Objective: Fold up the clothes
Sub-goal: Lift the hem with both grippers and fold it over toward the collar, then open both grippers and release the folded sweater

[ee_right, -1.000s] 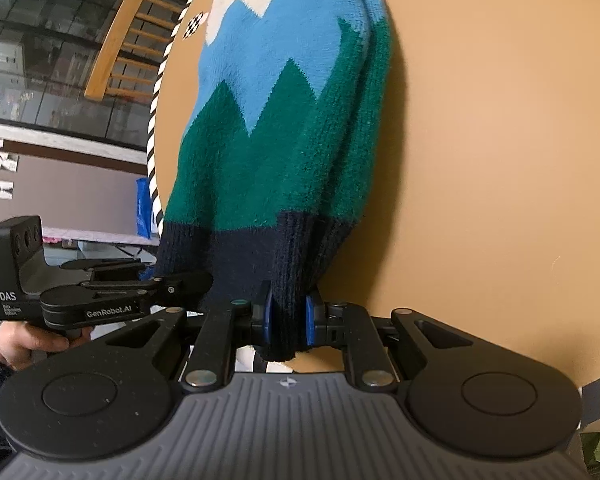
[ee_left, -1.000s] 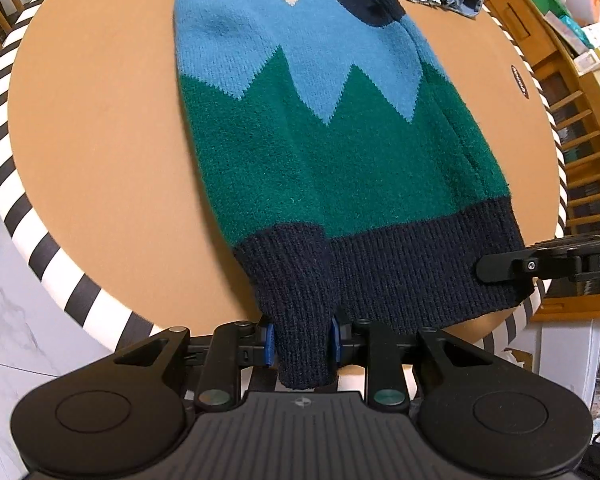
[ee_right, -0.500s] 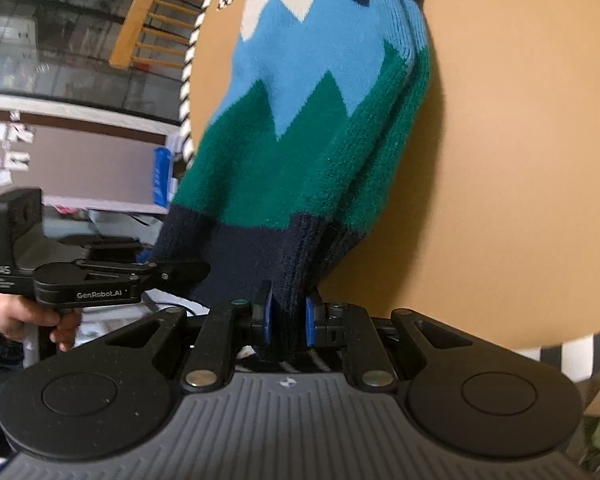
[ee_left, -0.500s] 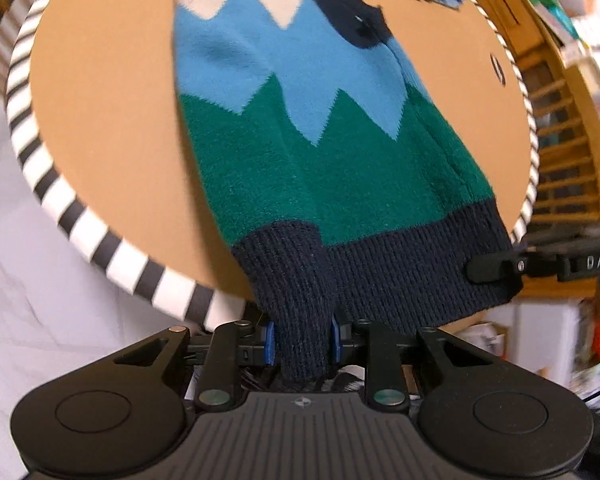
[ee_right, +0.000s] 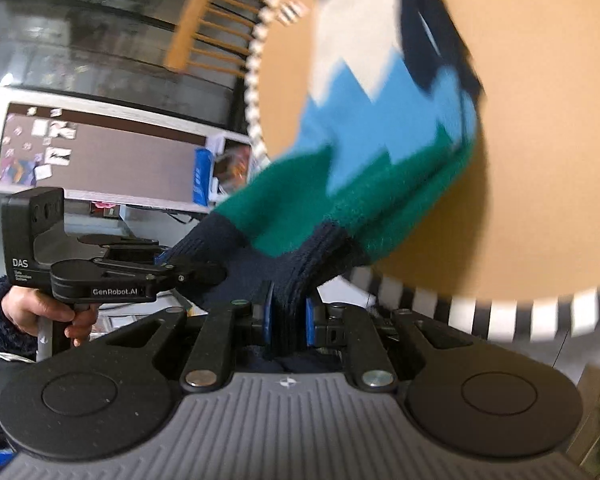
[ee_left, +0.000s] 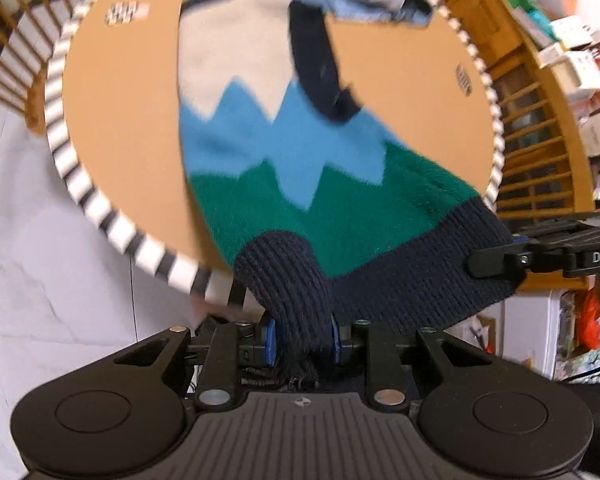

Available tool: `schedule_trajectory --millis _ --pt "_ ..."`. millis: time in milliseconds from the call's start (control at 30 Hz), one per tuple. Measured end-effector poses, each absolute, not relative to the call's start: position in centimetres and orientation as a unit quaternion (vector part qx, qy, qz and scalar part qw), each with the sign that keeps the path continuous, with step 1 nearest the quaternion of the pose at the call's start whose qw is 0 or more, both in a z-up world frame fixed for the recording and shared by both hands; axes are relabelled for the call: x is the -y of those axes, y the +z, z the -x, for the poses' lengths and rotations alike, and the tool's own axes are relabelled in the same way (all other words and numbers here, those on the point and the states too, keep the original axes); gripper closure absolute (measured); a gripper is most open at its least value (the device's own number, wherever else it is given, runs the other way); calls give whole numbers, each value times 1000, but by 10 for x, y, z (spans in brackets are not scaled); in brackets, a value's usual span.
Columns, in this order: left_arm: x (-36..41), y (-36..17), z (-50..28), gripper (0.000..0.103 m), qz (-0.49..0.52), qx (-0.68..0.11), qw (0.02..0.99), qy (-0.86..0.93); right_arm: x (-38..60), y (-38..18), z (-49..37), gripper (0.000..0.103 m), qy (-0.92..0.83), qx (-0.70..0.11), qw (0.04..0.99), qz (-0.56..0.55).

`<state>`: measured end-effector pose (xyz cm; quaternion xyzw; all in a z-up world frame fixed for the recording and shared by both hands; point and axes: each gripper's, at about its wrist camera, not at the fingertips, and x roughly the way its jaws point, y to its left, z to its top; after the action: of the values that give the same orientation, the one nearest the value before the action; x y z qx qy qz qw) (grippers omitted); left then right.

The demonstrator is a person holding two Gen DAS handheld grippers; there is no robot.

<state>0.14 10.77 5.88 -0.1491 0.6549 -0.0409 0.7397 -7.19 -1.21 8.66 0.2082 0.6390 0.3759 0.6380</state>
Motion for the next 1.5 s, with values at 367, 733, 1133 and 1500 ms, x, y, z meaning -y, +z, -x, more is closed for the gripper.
schedule_trajectory --millis 367,733,1133,1500 --pt "-167 75 -171 81 125 -615 776 65 0 52 -75 87 326 -607 684 -240" --pt "-189 6 -265 82 124 -616 772 94 19 -44 -172 87 256 -607 687 -306" --pt "-237 -48 -312 81 180 -649 733 101 59 -105 -228 87 210 -632 664 -341" --pt "-258 -85 -355 76 216 -644 723 129 70 -142 -264 87 148 -638 654 -380"
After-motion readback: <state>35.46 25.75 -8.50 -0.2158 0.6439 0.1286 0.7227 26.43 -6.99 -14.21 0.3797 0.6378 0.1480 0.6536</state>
